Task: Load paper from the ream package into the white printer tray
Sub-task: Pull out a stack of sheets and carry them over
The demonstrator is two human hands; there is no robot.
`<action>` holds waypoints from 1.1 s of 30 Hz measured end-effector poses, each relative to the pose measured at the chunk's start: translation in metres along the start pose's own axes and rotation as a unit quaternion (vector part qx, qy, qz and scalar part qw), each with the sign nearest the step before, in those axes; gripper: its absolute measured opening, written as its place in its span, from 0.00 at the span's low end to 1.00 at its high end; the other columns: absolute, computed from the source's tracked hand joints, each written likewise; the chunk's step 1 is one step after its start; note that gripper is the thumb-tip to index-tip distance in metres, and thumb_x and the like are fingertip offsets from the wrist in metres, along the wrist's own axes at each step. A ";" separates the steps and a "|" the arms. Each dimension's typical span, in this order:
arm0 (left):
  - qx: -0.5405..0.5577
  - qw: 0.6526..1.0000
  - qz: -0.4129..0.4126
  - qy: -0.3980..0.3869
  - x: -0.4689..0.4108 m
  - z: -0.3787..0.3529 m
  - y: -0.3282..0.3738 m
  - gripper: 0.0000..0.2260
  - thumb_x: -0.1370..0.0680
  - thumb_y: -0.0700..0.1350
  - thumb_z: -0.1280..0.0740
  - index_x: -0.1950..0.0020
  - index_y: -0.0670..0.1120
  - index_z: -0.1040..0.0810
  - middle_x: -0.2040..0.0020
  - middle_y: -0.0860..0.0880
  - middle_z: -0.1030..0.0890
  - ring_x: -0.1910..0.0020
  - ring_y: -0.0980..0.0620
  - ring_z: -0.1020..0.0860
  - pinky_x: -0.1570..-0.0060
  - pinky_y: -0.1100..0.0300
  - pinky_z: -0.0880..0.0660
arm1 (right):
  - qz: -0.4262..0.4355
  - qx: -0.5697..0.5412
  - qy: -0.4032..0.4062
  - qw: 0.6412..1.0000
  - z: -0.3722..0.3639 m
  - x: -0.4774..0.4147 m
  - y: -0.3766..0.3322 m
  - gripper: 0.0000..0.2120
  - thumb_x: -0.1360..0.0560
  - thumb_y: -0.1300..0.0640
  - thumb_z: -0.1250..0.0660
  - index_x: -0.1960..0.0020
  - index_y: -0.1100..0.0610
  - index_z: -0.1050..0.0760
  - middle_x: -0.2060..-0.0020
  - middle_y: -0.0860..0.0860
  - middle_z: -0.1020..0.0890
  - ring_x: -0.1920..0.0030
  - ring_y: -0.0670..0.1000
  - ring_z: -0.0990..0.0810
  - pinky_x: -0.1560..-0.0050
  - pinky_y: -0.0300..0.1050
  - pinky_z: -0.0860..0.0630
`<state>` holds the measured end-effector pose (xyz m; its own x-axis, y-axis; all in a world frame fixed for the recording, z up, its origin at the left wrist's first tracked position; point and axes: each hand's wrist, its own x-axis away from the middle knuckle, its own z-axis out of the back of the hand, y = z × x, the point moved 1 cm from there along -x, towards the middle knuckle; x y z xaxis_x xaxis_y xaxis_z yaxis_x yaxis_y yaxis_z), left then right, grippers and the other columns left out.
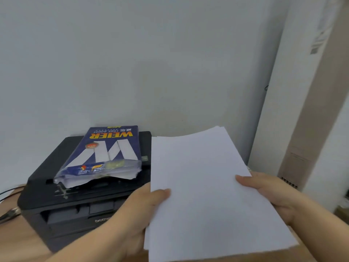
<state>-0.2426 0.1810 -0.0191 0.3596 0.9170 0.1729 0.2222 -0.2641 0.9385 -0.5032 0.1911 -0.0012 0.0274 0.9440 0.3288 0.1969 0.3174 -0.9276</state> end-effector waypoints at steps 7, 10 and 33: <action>-0.042 0.998 0.030 0.025 -0.124 -0.037 -0.002 0.08 0.21 0.40 0.39 0.44 0.44 0.25 0.48 0.41 0.17 0.50 0.40 0.19 0.56 0.51 0.22 | -0.021 0.008 0.037 0.999 0.077 -0.111 -0.032 0.19 0.25 0.59 0.37 0.35 0.63 0.28 0.43 0.63 0.19 0.51 0.61 0.17 0.55 0.56 0.20; -0.048 0.998 0.040 0.017 -0.177 -0.048 -0.004 0.09 0.21 0.41 0.40 0.42 0.47 0.26 0.47 0.44 0.18 0.48 0.42 0.20 0.56 0.52 0.24 | -0.026 0.008 0.041 0.999 0.103 -0.162 -0.042 0.18 0.24 0.59 0.38 0.35 0.64 0.28 0.42 0.64 0.20 0.49 0.62 0.19 0.50 0.58 0.21; -0.235 0.933 -0.113 0.249 -0.409 -0.056 -0.074 0.07 0.21 0.41 0.37 0.46 0.40 0.25 0.60 0.44 0.20 0.50 0.50 0.20 0.36 0.47 0.32 | 0.137 0.072 -0.057 0.986 0.175 -0.399 -0.055 0.10 0.26 0.49 0.37 0.49 0.49 0.20 0.52 0.50 0.14 0.52 0.49 0.15 0.53 0.44 0.21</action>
<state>-0.4570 -0.1579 -0.1422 -0.1400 0.9895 -0.0371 -0.2227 0.0051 0.9749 -0.6961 -0.1875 -0.1124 -0.0524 0.9975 0.0473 0.0550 0.0502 -0.9972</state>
